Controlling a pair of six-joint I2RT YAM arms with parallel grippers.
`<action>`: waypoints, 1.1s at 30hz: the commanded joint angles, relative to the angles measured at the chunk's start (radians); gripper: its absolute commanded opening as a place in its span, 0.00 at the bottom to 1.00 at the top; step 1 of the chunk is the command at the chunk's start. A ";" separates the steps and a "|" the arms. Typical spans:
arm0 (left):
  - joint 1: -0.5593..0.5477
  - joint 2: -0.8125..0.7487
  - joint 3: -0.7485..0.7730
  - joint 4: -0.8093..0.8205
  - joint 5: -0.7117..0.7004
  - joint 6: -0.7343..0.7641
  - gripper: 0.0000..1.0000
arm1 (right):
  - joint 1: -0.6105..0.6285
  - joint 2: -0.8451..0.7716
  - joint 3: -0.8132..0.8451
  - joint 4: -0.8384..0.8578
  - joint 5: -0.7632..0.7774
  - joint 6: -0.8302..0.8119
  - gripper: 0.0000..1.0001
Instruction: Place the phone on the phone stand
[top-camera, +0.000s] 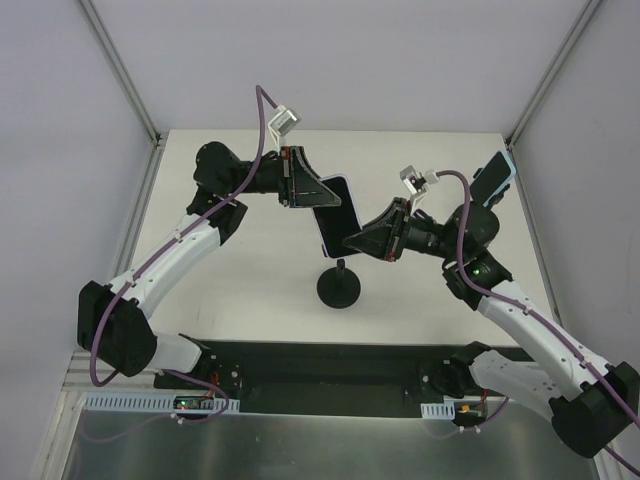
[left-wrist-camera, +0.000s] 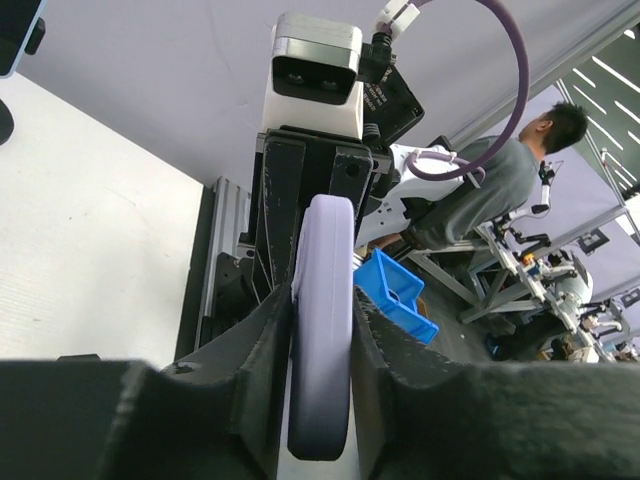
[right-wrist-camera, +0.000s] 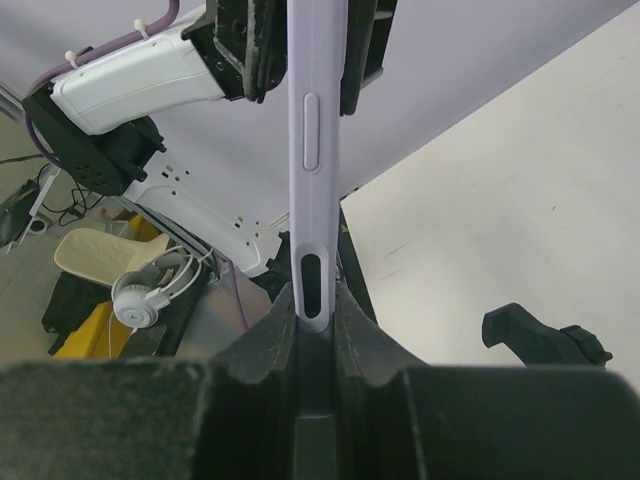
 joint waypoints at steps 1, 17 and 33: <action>-0.015 -0.017 0.033 0.072 -0.006 0.007 0.20 | -0.004 -0.030 0.015 0.088 0.006 -0.040 0.01; -0.018 -0.101 0.231 -0.653 -0.083 0.550 0.00 | -0.004 -0.096 0.089 -0.404 0.265 -0.286 0.96; 0.018 -0.291 0.177 -0.959 -0.402 0.866 0.00 | 0.014 0.025 0.191 -0.751 0.465 -0.471 0.73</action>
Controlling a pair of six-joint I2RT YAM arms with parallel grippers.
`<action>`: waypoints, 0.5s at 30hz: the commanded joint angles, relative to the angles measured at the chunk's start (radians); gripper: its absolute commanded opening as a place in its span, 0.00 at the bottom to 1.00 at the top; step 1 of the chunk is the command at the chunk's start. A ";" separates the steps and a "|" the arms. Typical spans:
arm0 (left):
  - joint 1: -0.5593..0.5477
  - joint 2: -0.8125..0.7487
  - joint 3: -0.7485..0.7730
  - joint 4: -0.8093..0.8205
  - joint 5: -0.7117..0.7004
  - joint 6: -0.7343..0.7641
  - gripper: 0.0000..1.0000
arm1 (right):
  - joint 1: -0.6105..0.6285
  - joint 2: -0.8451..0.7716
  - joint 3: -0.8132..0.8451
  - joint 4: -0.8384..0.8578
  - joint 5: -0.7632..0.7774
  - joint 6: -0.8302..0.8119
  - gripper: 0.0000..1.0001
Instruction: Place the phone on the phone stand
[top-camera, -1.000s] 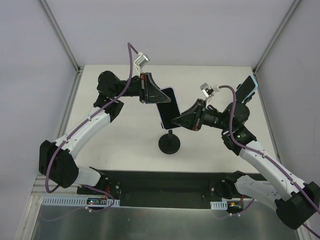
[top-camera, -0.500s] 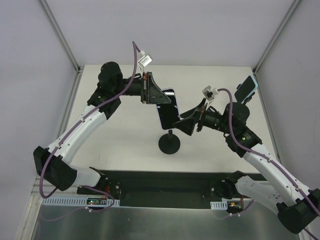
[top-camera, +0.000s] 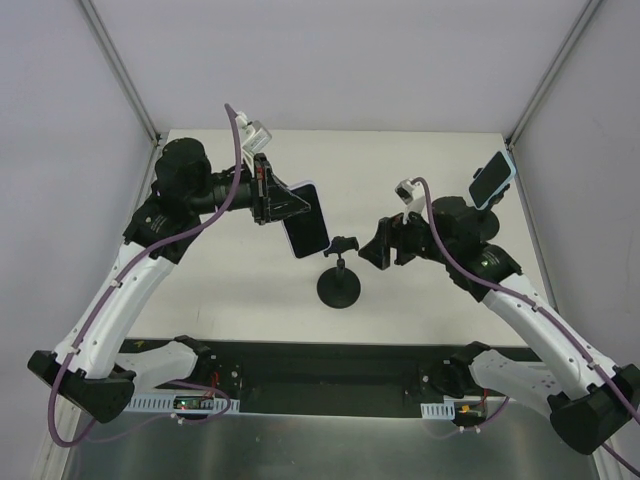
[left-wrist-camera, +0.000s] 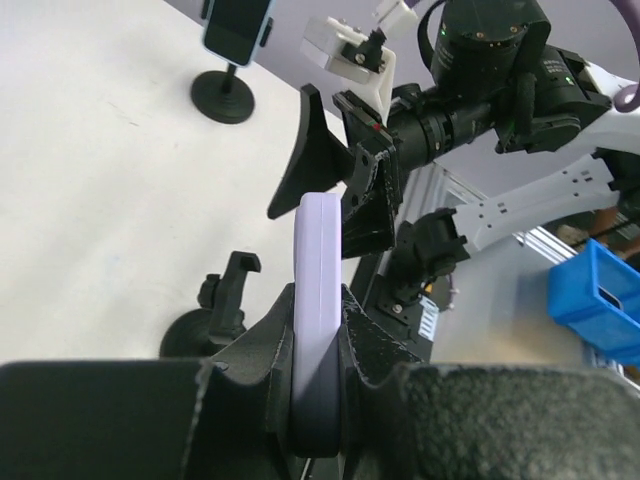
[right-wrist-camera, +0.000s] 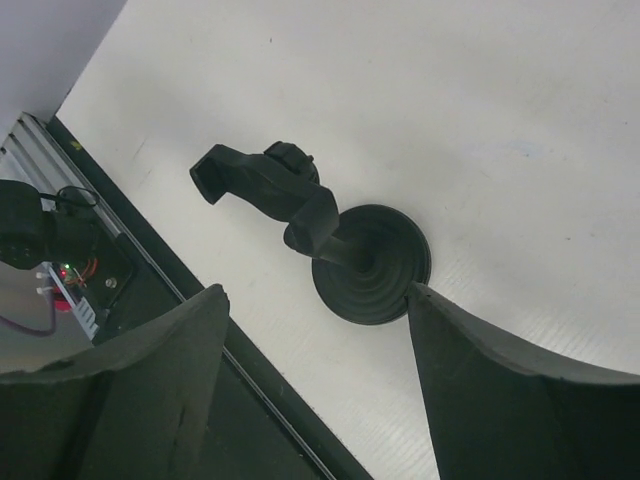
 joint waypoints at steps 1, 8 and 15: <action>0.002 -0.046 -0.010 0.008 -0.122 0.071 0.00 | 0.032 0.022 0.064 -0.009 0.050 -0.052 0.71; 0.002 -0.051 -0.032 0.005 -0.213 0.066 0.00 | 0.200 0.137 0.168 -0.078 0.470 -0.036 0.54; 0.000 -0.066 -0.059 -0.002 -0.219 0.083 0.00 | 0.222 0.170 0.174 -0.052 0.492 -0.043 0.53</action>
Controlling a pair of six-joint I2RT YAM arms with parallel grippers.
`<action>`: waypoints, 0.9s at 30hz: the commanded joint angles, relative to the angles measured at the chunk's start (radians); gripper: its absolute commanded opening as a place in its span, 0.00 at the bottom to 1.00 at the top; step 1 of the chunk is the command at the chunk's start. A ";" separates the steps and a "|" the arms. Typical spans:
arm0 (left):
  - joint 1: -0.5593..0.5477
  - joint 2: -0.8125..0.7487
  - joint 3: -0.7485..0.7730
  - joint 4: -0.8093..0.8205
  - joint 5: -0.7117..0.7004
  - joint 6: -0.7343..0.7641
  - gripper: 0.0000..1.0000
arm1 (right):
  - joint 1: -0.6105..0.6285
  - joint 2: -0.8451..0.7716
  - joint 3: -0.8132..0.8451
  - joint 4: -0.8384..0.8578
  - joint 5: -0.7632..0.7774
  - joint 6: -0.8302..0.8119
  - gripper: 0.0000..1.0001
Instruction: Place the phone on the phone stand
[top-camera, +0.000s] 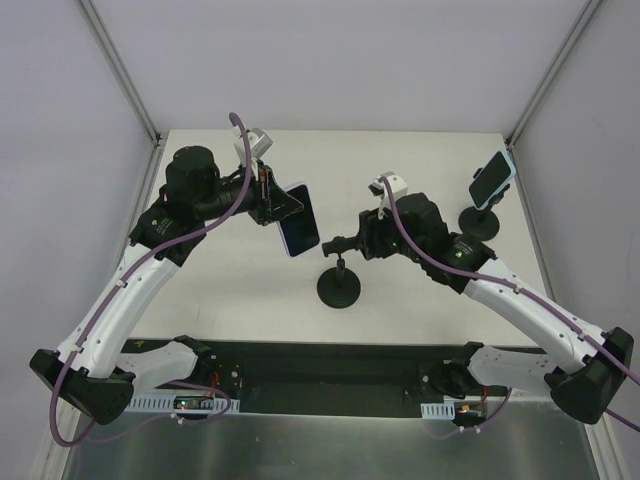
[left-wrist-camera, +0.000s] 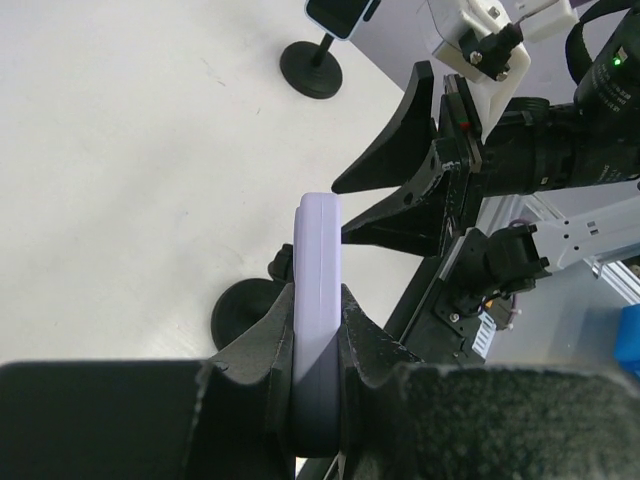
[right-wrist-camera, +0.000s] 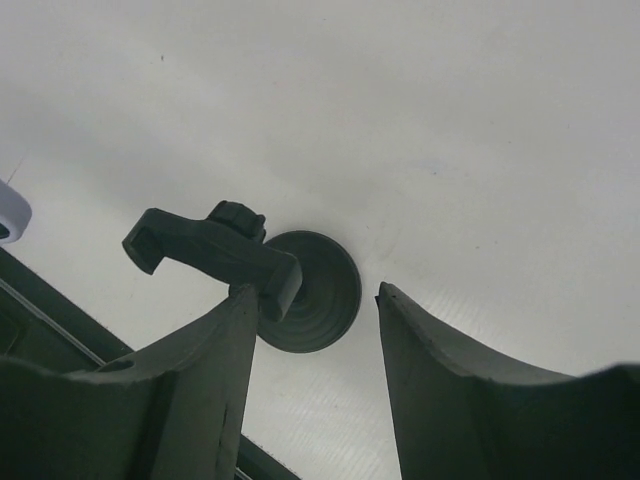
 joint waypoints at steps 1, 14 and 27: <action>0.000 -0.033 0.009 0.053 -0.016 0.023 0.00 | 0.005 0.031 0.051 0.000 0.032 -0.007 0.52; 0.000 -0.021 0.014 0.037 0.000 0.035 0.00 | 0.021 0.065 0.057 0.008 0.002 0.000 0.41; 0.000 -0.010 0.005 0.080 0.122 0.039 0.00 | 0.022 0.074 0.056 0.020 -0.015 -0.002 0.30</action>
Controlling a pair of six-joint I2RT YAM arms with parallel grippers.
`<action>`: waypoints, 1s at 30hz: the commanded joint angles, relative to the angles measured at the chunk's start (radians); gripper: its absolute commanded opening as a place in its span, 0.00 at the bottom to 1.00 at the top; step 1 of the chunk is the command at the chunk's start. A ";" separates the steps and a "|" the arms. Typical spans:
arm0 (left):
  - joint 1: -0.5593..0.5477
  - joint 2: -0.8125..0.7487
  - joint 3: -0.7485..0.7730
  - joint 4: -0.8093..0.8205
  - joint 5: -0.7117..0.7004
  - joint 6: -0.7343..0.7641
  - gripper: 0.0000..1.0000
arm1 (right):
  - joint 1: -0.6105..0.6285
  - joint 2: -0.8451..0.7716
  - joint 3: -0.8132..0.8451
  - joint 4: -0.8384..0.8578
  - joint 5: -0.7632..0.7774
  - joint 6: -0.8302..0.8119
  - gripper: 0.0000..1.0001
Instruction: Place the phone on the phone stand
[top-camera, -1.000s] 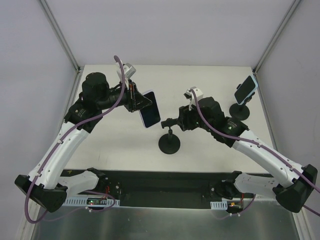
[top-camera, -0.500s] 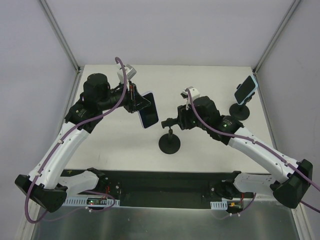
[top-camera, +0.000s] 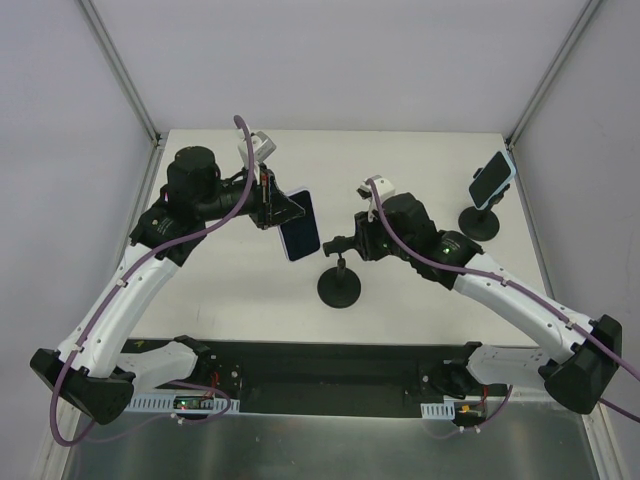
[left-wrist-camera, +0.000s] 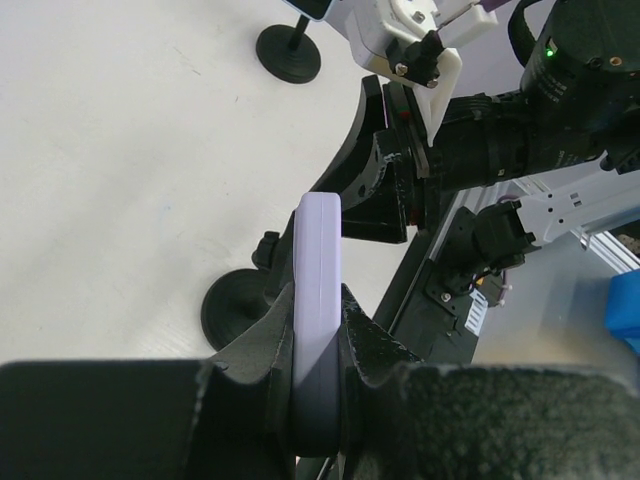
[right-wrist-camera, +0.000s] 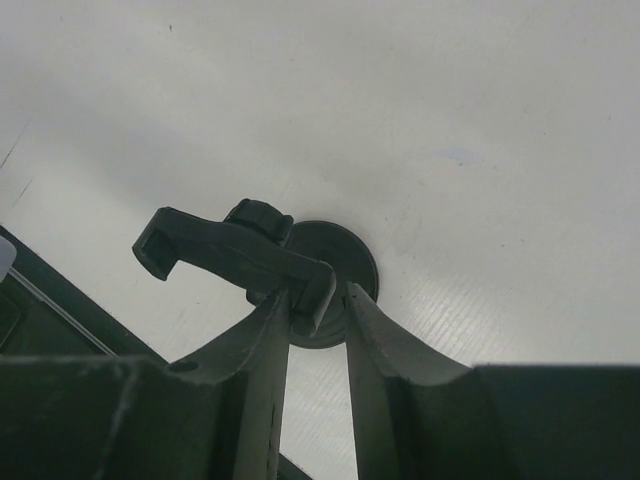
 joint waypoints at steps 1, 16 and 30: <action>0.002 -0.011 0.008 0.110 0.074 0.004 0.00 | 0.004 0.004 0.041 0.018 -0.006 -0.003 0.29; -0.121 0.075 -0.122 0.554 0.487 0.130 0.00 | -0.028 -0.020 0.018 0.067 -0.191 -0.097 0.01; -0.181 0.298 -0.150 1.068 0.650 -0.045 0.00 | -0.179 -0.056 -0.066 0.193 -0.465 -0.101 0.01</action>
